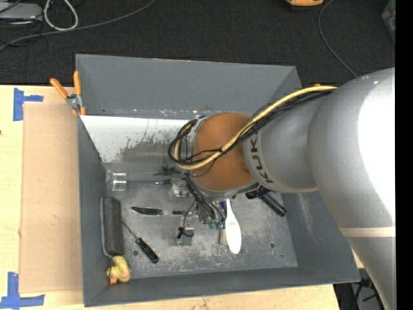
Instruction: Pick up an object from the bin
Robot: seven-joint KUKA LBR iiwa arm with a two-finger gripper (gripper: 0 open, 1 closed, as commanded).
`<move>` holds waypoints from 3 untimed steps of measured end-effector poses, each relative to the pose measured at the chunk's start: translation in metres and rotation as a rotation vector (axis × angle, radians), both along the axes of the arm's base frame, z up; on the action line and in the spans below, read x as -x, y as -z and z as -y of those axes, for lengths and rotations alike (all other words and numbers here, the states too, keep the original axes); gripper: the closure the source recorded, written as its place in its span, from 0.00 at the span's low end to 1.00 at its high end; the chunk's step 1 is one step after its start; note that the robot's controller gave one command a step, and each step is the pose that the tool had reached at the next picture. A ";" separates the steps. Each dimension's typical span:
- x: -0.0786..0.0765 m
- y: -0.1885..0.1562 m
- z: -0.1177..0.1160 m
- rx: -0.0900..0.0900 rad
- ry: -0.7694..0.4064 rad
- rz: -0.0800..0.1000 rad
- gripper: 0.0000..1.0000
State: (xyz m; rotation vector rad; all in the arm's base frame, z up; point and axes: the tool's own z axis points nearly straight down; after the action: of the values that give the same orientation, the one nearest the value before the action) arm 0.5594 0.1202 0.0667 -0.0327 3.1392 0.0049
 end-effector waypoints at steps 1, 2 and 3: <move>-0.013 -0.037 0.018 0.002 -0.039 -0.002 0.00; -0.002 -0.007 0.003 0.000 -0.015 -0.008 0.00; -0.014 -0.004 0.036 0.002 -0.028 0.006 1.00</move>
Offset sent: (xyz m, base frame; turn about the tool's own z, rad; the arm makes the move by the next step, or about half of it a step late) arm 0.0022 -0.0026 0.0083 -0.0144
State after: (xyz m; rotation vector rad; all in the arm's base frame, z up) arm 0.5737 0.0844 0.0704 -0.0770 3.1327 0.0024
